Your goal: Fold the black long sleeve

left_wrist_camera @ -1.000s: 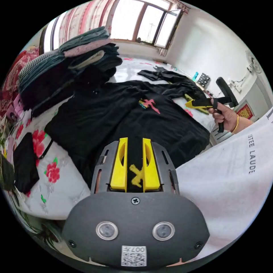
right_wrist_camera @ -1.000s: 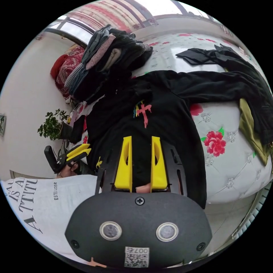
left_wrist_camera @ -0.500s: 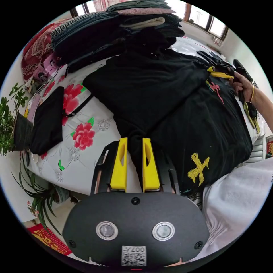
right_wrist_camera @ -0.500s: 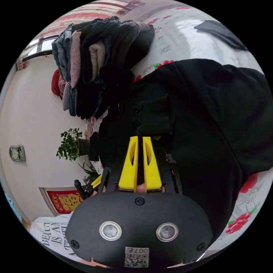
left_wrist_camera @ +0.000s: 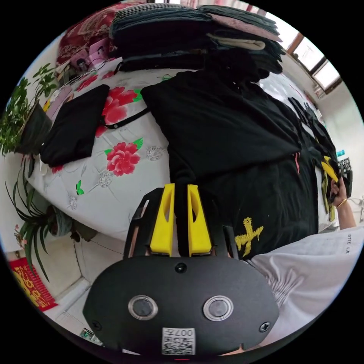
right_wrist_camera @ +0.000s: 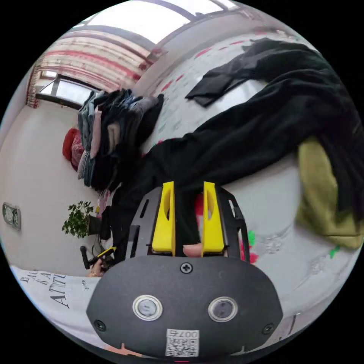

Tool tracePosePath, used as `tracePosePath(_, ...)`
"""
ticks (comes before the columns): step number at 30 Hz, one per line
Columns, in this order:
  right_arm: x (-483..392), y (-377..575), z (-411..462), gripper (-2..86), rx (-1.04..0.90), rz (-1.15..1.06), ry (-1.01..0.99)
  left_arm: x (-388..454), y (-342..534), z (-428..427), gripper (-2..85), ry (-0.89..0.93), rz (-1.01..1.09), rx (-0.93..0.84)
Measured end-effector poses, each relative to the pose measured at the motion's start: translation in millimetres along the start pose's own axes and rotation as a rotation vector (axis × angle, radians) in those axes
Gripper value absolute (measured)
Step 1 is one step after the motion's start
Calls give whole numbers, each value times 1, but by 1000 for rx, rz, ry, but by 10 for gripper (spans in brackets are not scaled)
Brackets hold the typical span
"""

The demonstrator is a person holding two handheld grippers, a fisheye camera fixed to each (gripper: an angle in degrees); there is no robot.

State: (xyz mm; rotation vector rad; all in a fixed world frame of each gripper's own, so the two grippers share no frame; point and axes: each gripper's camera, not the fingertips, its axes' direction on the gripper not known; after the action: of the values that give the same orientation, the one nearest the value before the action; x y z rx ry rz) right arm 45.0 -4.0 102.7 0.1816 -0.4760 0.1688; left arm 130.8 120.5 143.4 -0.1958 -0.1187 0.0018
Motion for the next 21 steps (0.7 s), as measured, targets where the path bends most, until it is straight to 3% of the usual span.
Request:
tracePosePath(5, 73, -40, -62, 96, 236, 209, 152, -21, 7, -18, 4, 17, -179, 33)
tracePosePath(13, 92, -79, -45, 42, 191, 261, 218, -56, 18, -35, -4, 38, -378, 65)
tracePosePath(19, -23, -86, -60, 3, 313, -76, -67, -69, 24, -37, -5, 20, -358, 60)
tracePosePath(21, -115, -76, -56, 0, 291, -357, -210, -77, 25, -38, -4, 52, -372, 81)
